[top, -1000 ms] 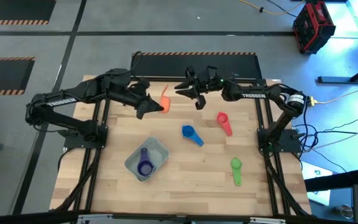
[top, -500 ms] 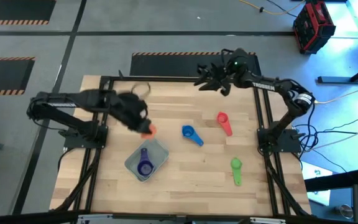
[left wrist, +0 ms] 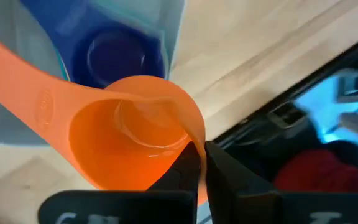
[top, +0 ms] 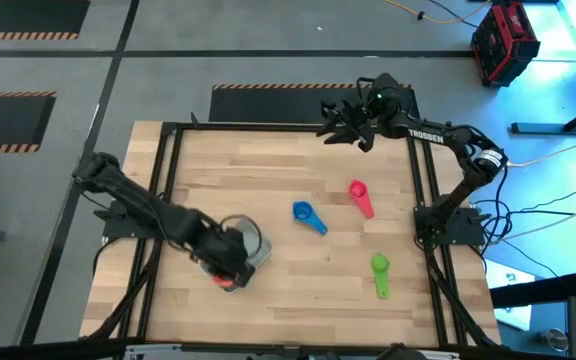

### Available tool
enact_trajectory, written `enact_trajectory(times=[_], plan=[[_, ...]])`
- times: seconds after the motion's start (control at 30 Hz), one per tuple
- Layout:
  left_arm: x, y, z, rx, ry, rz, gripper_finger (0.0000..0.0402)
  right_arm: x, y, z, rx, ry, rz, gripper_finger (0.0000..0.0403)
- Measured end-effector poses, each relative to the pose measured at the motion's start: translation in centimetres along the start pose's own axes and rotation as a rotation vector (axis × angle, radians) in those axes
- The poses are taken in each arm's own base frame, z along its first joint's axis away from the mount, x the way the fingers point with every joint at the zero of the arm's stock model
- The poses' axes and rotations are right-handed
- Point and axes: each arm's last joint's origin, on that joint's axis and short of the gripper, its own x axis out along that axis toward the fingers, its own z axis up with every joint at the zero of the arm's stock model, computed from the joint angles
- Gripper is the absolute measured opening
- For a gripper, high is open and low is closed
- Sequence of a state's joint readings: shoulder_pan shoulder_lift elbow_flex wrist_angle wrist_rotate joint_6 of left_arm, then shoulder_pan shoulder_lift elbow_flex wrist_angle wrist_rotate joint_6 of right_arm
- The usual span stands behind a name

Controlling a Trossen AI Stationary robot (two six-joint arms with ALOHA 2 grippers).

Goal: Nest measuring cups in basket
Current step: Stack the orange measuring cup on the violet measuring cup in the gray bin

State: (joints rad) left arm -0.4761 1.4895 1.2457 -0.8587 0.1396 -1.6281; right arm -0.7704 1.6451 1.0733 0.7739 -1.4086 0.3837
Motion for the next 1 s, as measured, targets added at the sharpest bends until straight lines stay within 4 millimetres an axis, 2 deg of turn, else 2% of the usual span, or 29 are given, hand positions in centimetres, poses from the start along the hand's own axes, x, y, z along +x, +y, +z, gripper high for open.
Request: enact_trajectory(times=[0.1,0.2,0.67,1.0], plan=[[2.1,-0.1,-0.6,0.003,0.024,0.066,0.0003,0.1,-0.1,-0.4,0.019,0.008,-0.001,0.0155],[3.0,0.0,-0.5,0.018,0.026,0.098,0.0003,0.1,-0.2,-0.7,0.039,0.015,-0.003,0.0155],[2.4,0.3,1.2,0.011,-0.093,0.132,0.0003,0.1,-0.3,-0.9,0.068,0.019,-0.005,0.0155],[2.5,0.4,0.7,0.124,-0.143,0.145,0.0003,0.1,-0.3,-0.9,0.028,0.021,-0.005,0.0155]])
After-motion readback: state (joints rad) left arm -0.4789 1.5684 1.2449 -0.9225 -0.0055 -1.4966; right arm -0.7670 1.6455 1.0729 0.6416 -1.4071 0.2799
